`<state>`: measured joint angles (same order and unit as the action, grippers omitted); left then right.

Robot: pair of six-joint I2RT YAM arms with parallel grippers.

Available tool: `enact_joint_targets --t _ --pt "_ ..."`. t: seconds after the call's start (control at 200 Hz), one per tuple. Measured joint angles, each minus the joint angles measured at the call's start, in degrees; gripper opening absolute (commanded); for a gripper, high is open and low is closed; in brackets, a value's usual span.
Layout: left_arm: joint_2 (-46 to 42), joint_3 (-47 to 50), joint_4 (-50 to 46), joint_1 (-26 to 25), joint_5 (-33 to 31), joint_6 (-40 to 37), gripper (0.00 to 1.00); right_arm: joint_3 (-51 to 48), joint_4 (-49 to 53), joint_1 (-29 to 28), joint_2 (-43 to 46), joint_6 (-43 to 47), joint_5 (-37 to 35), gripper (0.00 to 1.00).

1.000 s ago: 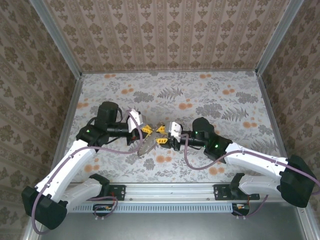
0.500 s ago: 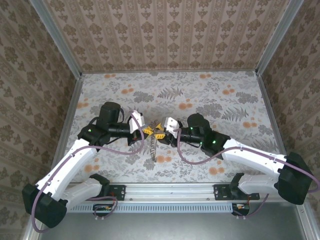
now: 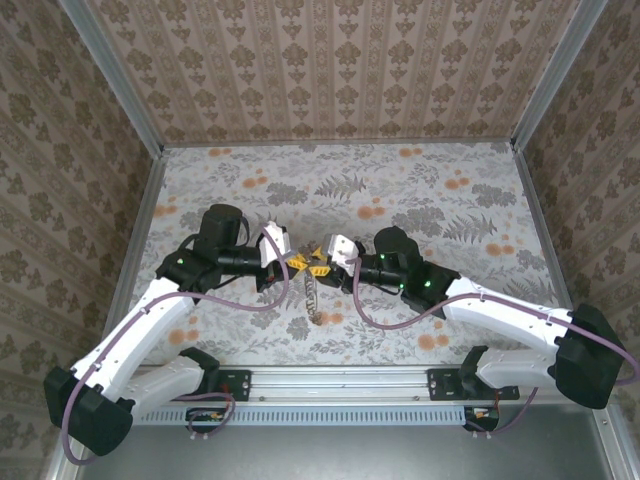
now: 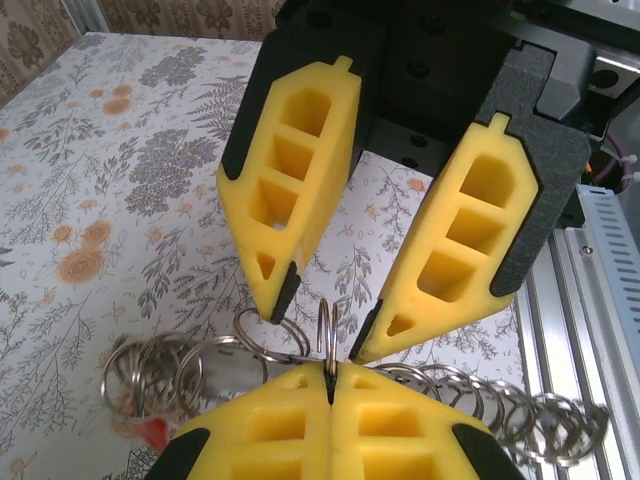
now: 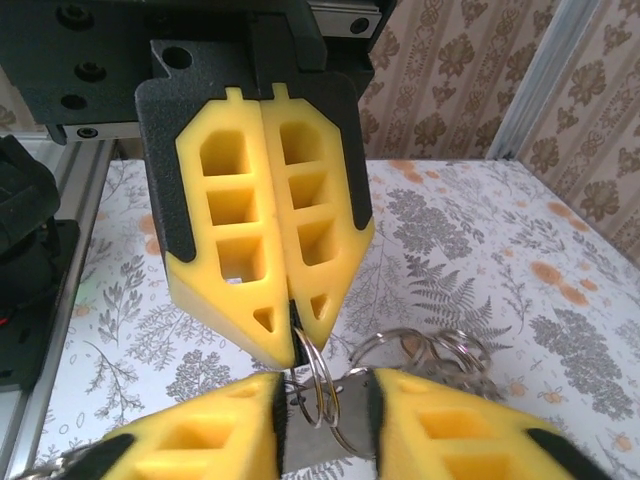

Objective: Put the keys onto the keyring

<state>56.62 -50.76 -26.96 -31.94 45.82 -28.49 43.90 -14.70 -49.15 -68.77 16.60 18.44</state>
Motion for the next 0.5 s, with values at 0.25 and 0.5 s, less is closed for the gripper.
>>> enact_joint_targets --t 0.25,0.5 --pt "0.0 0.0 -0.1 -0.2 -0.8 -1.1 0.0 0.2 0.8 0.0 -0.6 -0.2 2.0 0.0" --pt "-0.1 0.0 -0.4 -0.4 0.3 -1.9 0.37 0.0 0.7 0.5 -0.6 0.0 4.4 0.0"
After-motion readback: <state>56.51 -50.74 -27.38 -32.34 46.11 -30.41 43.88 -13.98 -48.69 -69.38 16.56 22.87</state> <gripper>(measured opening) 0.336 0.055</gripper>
